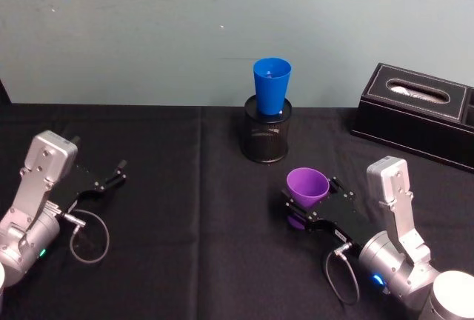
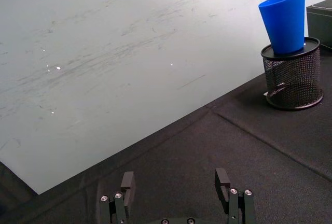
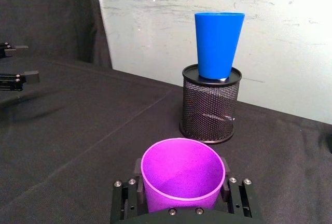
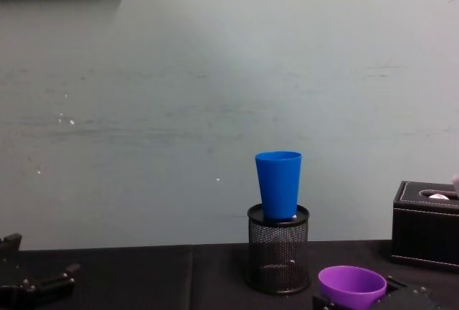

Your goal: Pick up one cup with a gripper and tap it against the other cup.

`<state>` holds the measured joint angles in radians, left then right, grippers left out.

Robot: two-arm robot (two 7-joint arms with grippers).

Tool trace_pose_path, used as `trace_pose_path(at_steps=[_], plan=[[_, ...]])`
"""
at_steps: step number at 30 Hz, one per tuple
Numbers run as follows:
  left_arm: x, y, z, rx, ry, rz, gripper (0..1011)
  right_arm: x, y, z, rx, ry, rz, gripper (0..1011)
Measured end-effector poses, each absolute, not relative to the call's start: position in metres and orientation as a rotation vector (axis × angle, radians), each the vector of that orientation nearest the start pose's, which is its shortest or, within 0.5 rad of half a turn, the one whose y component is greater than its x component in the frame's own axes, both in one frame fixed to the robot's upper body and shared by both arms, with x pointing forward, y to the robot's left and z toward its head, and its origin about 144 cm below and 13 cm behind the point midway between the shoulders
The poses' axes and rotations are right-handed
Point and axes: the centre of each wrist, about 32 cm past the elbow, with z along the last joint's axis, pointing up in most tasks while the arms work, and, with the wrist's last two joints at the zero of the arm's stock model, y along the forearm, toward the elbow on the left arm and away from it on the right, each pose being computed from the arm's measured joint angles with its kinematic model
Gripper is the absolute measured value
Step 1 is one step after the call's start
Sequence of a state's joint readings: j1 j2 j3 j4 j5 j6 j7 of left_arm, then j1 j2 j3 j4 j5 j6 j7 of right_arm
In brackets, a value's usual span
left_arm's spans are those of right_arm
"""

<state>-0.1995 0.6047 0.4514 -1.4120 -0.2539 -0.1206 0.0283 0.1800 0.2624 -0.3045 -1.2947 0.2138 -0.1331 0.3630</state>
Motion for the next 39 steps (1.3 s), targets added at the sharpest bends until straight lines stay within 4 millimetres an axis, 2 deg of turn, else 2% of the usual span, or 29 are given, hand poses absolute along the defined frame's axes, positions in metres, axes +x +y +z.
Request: trace_pose_path(at_steps=[8, 26, 39], plan=[[0.4886, 0.3097, 1.1398, 0.304, -0.285, 1.248, 1011, 0.4965, -0.2360, 1.1059, -0.096, -0.034, -0.980, 999], [0.4886, 0.3097, 1.1398, 0.304, -0.285, 1.248, 1011, 0.4964, -0.2362, 1.1059, -0.087, -0.043, -0.980, 1003], [0.4886, 0.3097, 1.1398, 0.304, -0.285, 1.248, 1011, 0.4965, -0.2383, 1.1047, -0.015, -0.075, -0.974, 1003]])
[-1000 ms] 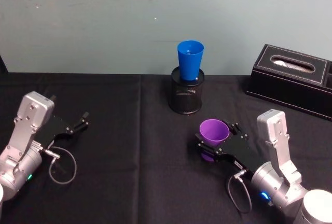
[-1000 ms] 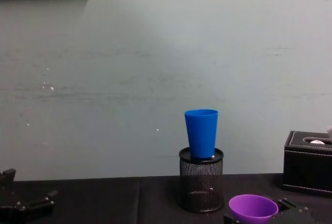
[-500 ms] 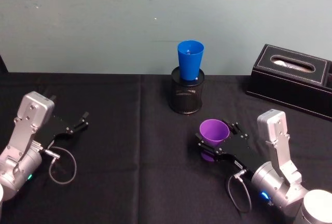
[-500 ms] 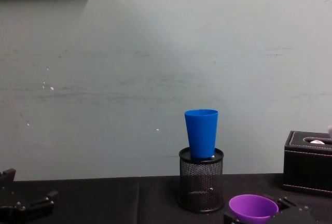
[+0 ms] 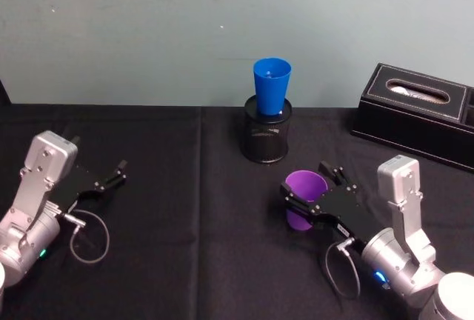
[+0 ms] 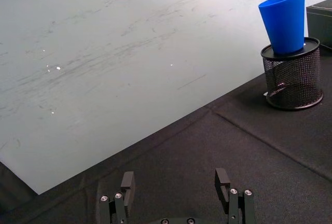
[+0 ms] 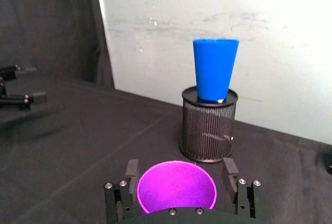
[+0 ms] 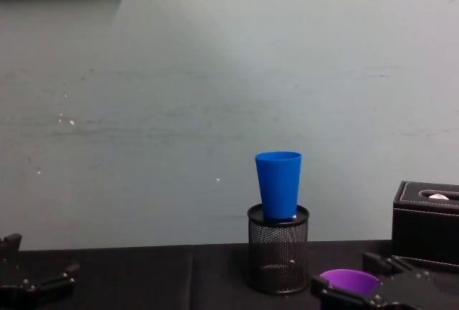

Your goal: Pick up one cup with a gripper and tap it against the other cup.

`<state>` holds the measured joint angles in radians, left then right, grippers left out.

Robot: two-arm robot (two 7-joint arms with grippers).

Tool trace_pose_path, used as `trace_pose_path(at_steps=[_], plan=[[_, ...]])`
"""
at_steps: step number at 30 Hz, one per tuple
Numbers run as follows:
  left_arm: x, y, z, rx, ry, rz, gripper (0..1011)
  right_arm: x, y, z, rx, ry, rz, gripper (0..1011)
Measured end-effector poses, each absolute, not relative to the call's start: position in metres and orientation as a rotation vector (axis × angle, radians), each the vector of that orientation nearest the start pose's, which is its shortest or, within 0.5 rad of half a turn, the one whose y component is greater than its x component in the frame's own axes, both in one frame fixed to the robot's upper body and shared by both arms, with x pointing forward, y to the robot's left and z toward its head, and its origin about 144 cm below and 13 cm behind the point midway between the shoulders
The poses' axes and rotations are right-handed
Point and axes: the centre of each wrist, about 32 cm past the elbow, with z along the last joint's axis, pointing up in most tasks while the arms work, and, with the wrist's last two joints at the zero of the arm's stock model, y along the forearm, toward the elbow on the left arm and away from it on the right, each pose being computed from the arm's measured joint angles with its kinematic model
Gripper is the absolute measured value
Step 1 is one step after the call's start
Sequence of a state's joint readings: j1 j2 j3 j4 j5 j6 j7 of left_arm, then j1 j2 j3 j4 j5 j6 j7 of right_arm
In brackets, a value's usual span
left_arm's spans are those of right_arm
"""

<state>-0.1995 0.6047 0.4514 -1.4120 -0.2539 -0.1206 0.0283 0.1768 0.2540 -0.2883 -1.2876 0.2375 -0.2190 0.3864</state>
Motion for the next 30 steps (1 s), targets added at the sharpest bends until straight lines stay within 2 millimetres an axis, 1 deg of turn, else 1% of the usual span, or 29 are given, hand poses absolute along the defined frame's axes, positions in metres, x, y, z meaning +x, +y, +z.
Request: trace_pose_path(at_steps=[13, 25, 30], plan=[[0.489, 0.310, 1.140, 0.304, -0.285, 1.248, 1011, 0.495, -0.240, 1.111, 0.059, -0.094, -0.962, 1003], [0.489, 0.310, 1.140, 0.304, -0.285, 1.248, 1011, 0.491, -0.238, 1.127, 0.100, -0.122, -0.970, 1003], [0.489, 0.310, 1.140, 0.304, -0.285, 1.248, 1011, 0.491, -0.238, 1.127, 0.099, -0.121, -0.970, 1003]])
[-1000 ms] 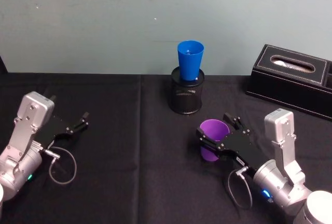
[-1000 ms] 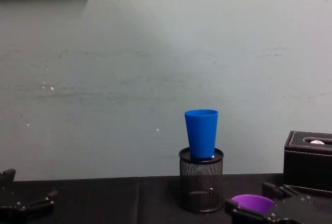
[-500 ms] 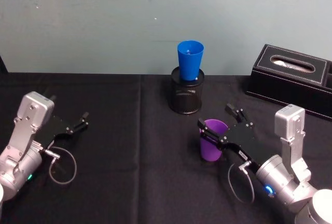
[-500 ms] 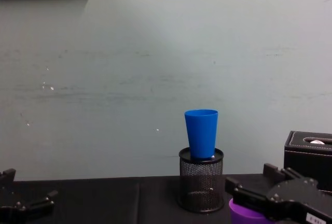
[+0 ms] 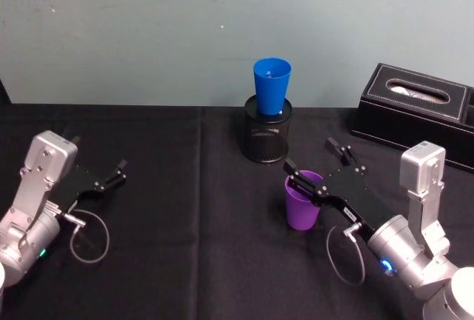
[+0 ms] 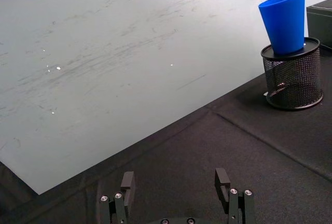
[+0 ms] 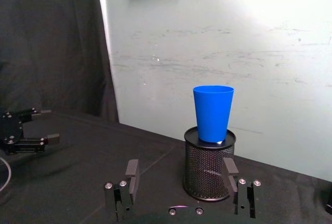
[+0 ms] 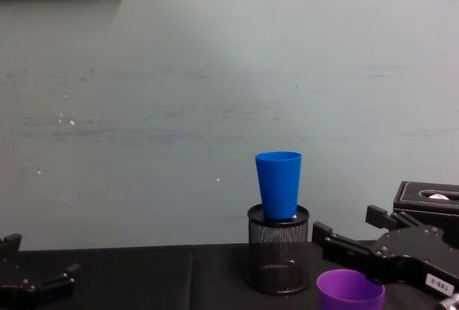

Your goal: Pick up one cup with a gripper and tap it against the other cup.

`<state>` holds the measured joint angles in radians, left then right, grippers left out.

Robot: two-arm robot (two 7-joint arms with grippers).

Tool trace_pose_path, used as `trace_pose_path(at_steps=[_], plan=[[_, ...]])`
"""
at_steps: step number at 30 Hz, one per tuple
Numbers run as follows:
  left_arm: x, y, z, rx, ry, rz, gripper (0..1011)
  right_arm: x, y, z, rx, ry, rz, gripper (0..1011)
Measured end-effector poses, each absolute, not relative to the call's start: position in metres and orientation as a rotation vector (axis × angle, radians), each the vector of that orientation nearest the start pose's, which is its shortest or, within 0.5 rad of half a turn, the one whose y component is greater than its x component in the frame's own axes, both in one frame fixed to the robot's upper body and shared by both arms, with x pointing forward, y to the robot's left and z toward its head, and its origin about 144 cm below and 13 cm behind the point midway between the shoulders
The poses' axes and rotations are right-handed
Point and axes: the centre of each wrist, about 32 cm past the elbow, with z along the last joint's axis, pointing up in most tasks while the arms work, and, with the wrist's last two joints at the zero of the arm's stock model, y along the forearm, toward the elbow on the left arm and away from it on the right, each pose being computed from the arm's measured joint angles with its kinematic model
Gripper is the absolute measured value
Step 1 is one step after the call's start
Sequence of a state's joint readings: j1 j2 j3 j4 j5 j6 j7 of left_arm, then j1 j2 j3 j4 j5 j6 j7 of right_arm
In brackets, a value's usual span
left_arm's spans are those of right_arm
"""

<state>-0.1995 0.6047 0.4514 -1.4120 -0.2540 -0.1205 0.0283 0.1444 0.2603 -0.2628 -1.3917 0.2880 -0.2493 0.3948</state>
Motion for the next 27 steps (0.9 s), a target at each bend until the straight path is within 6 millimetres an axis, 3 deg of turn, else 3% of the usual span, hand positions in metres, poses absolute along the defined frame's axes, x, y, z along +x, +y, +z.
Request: trace_pose_path(at_steps=[27], plan=[[0.4886, 0.3097, 1.1398, 0.304, -0.285, 1.248, 1011, 0.4916, -0.2402, 1.1257, 0.102, -0.114, -0.993, 1003]])
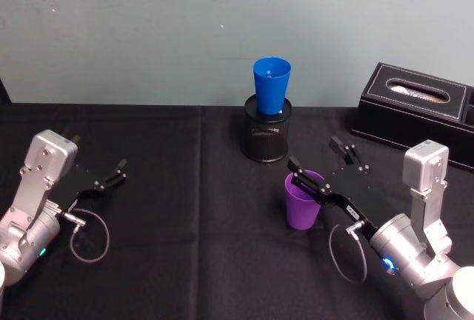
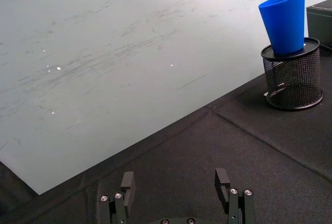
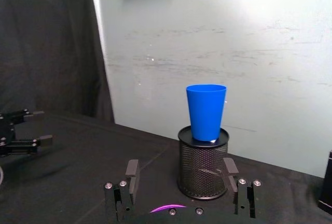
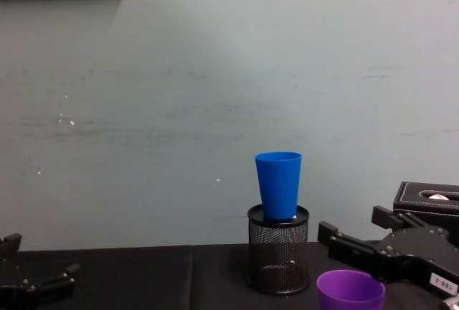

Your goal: Pick up one cup with a gripper and tap it against the other cup.

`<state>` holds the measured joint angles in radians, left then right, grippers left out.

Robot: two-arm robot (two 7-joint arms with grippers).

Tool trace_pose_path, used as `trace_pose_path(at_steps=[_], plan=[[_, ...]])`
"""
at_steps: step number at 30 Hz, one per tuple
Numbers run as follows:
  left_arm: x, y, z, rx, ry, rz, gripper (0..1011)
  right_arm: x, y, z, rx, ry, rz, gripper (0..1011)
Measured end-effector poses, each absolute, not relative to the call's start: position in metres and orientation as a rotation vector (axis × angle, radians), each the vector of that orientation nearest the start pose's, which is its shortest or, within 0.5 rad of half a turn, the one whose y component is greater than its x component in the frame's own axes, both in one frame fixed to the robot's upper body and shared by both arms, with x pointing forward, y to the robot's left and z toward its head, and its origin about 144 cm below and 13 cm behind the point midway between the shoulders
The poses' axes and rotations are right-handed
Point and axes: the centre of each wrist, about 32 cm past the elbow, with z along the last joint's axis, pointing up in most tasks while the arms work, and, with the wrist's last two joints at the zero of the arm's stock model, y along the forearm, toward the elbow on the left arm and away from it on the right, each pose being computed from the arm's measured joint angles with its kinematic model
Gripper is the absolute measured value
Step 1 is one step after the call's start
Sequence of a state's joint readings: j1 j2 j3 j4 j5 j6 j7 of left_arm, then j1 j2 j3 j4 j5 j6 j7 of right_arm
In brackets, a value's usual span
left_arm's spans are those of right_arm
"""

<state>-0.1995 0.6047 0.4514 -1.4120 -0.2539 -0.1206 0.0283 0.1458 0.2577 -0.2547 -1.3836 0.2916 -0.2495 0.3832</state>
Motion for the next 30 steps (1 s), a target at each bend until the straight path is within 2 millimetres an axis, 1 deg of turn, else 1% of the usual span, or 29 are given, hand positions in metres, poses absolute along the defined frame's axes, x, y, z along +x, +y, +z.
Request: trace_pose_path(at_steps=[12, 30], plan=[[0.489, 0.310, 1.140, 0.304, -0.285, 1.248, 1011, 0.493, -0.247, 1.126, 0.072, -0.139, -1.058, 1003], [0.489, 0.310, 1.140, 0.304, -0.285, 1.248, 1011, 0.497, -0.258, 1.124, 0.034, -0.129, -1.223, 1003]])
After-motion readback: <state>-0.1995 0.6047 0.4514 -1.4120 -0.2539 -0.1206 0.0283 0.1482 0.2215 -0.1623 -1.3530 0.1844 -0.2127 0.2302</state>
